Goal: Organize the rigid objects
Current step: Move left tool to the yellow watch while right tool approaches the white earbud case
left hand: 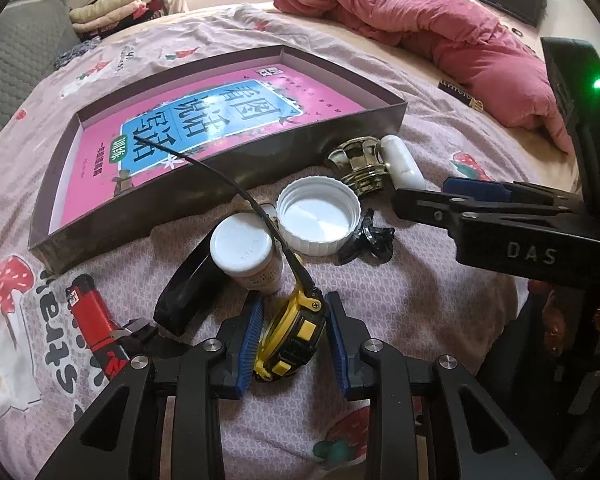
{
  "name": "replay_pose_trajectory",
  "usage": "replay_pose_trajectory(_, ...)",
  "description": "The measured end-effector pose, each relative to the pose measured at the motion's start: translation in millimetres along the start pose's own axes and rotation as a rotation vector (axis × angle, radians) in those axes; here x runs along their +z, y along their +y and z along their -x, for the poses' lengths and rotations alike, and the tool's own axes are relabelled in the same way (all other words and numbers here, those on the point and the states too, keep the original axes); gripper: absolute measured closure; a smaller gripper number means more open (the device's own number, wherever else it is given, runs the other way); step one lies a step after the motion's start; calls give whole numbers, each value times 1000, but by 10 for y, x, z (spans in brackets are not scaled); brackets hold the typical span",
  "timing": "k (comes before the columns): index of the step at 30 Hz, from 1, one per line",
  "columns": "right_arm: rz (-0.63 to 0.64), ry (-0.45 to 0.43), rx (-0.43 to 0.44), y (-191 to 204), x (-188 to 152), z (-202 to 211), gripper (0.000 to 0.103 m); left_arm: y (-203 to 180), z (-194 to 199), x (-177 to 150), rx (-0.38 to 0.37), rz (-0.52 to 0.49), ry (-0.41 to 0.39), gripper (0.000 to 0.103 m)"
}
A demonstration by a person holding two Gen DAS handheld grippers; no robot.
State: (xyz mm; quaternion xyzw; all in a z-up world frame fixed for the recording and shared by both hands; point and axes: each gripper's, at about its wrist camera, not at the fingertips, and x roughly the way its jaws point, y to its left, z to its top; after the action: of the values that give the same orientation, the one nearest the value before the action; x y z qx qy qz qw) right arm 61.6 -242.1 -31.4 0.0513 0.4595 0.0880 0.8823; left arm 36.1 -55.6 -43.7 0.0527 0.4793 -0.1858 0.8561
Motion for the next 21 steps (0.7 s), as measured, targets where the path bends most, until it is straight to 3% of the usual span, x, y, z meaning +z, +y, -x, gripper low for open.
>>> replay_pose_trajectory(13, -18, -64, -77, -85, 23, 124, 36, 42, 2, -3, -23, 41, -8, 71)
replay_pose_trajectory(16, -20, -56, -117, -105, 20, 111, 41, 58, 7, -11, -28, 51, -7, 71)
replay_pose_trajectory(21, -52, -22, -88, -183, 24, 0, 58, 78, 5, -9, -33, 60, -8, 71)
